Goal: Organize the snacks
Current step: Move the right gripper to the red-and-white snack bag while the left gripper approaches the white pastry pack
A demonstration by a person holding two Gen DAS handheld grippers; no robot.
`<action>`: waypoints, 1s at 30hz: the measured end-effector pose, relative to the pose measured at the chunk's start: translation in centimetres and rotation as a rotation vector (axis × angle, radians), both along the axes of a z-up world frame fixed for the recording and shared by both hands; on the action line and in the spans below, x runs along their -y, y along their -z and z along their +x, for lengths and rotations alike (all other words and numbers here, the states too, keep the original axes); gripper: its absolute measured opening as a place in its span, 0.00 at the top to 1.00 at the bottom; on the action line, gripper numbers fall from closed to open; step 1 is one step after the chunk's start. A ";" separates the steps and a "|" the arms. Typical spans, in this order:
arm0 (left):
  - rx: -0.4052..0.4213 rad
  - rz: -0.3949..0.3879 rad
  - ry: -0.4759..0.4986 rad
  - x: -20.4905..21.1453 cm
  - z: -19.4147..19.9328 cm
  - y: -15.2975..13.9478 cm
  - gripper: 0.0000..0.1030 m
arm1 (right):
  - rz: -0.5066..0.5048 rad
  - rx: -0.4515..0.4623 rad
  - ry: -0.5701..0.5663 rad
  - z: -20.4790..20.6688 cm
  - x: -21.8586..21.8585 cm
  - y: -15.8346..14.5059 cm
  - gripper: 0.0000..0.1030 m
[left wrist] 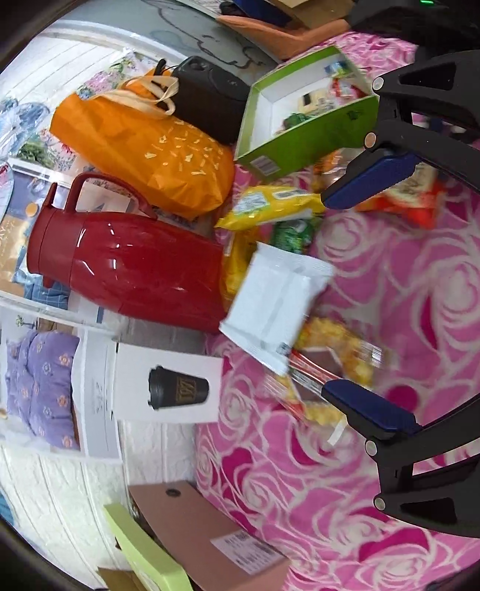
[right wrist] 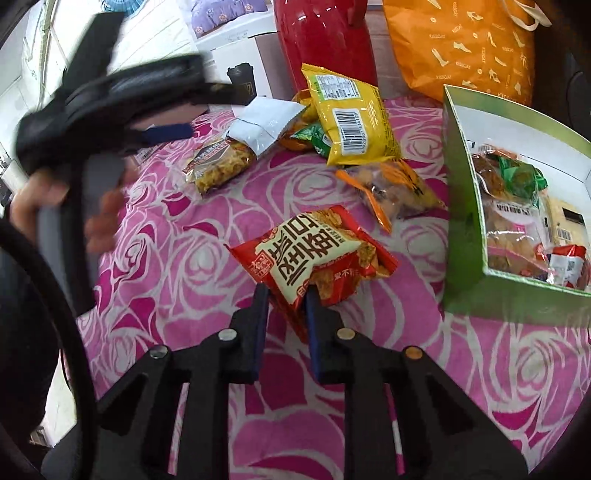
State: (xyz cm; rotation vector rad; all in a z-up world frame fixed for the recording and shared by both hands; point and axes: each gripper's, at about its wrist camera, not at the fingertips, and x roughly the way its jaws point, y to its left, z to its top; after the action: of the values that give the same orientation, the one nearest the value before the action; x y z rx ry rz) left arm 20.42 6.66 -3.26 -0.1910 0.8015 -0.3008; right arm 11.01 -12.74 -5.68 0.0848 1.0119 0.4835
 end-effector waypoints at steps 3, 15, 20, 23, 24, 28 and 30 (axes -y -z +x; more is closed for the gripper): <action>-0.070 -0.033 -0.071 0.7 3.7 0.4 0.08 | 0.008 -0.004 0.003 -0.2 0.2 -0.1 0.78; -0.179 0.031 -0.219 1.4 8.3 3.5 0.43 | 0.050 -0.017 0.012 -0.7 1.2 0.1 0.77; -0.171 0.032 -0.019 1.4 5.7 2.3 0.72 | 0.061 -0.015 0.016 -1.0 1.5 0.2 0.77; -0.195 0.028 0.047 1.4 3.7 2.6 0.81 | 0.060 -0.015 0.015 -1.5 1.7 0.2 0.77; -0.202 0.010 0.062 1.3 2.9 2.7 0.81 | 0.060 -0.013 0.014 -1.7 1.8 0.1 0.77; -0.217 -0.074 0.119 1.3 -0.2 2.9 0.81 | 0.049 -0.003 0.016 -2.2 2.4 -0.4 0.77; -0.200 -0.084 0.146 1.8 -2.1 2.7 0.72 | 0.048 0.002 0.013 -2.3 2.4 -0.5 0.77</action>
State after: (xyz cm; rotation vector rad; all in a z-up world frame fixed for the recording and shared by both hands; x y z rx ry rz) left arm 18.30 4.86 -5.98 -0.2443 1.0035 -0.4586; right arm 8.68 -15.15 -5.17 0.1336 0.9970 0.4961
